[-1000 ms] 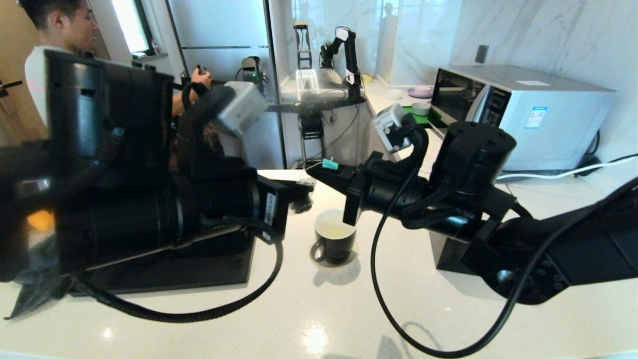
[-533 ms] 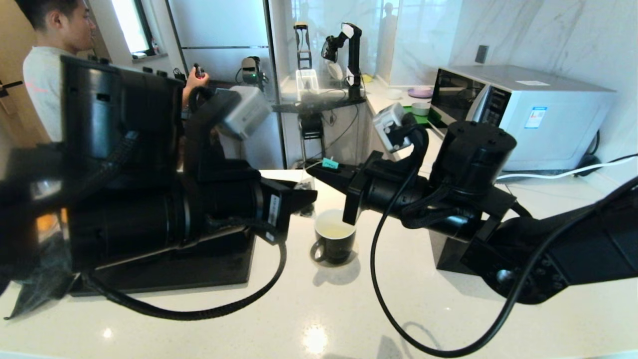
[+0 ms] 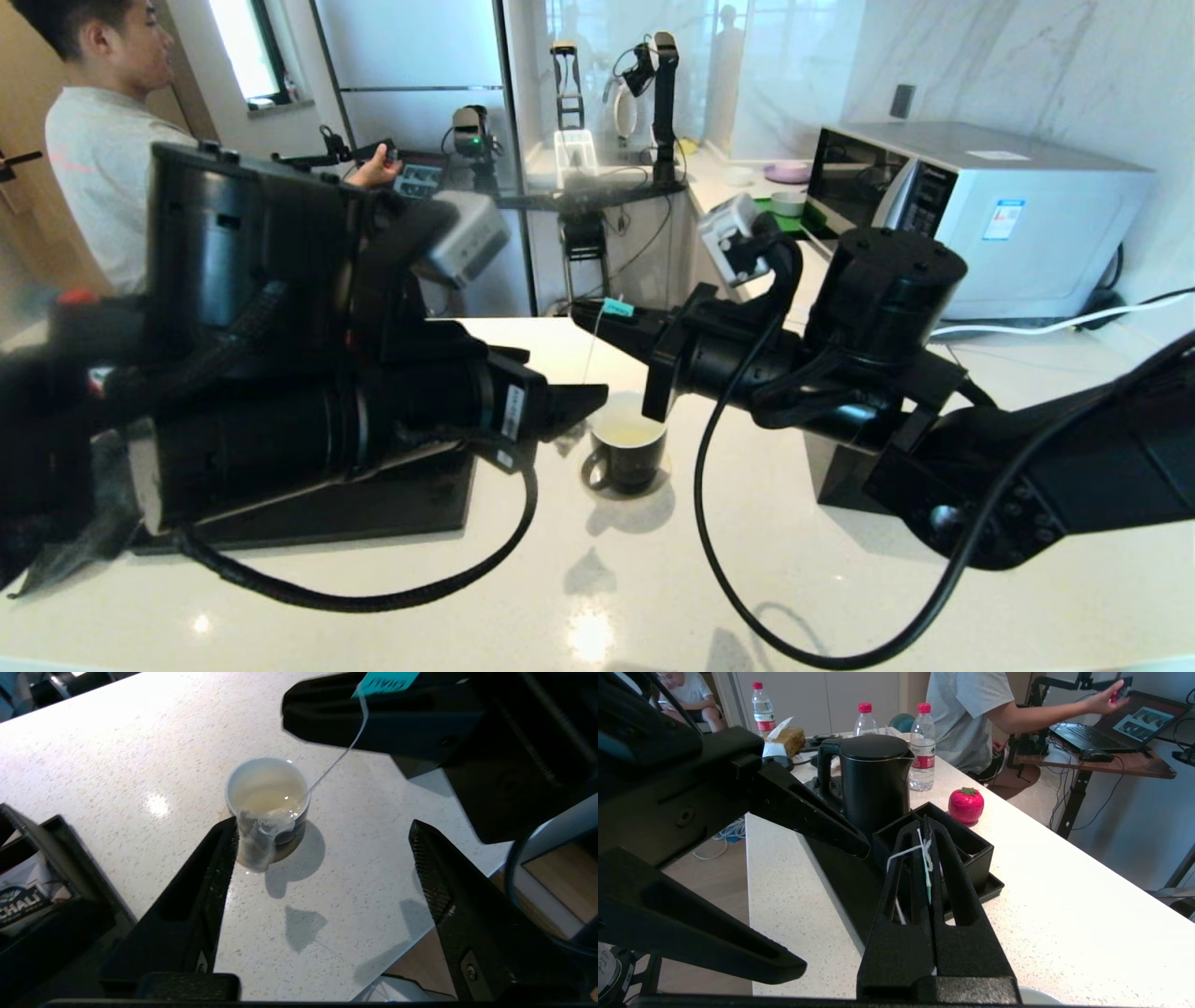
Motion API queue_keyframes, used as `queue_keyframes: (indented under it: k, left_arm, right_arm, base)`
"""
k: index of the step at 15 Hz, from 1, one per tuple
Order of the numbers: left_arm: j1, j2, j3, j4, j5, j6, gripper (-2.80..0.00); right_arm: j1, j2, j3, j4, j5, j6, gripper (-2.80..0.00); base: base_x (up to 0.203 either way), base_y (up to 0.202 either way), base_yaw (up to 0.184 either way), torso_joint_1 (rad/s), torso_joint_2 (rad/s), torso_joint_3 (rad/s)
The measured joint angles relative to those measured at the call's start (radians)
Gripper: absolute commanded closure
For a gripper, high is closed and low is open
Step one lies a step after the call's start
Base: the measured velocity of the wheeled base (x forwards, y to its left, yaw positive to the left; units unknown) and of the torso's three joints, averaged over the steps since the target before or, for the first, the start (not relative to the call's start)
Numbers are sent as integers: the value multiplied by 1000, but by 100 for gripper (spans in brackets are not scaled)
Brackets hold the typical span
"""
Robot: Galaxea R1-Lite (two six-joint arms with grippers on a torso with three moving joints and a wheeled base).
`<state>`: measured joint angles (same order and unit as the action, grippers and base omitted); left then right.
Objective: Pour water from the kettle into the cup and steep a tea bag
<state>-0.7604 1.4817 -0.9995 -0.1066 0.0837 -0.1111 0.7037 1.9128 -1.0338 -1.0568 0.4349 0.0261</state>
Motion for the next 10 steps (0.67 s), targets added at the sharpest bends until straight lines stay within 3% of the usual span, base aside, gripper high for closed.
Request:
queue_keyframes:
  k: [7,8,10]
  left_arm:
    - [72,2,66,-1,114,-3,-280]
    - [83,2,73,-1,123,-3,0]
    - [96,3,88,-3,135,-3,0]
  right_arm:
    - [0,0,4,1,-1,-1,0]
    - [0,0,4,1,-1,-1,0]
    - [-1,1,4,1,-1,-2,0]
  base:
    - [0,0,0,0,0,0]
    - [0,0,0,0,0,0]
    - [0,0,0,0,0,0]
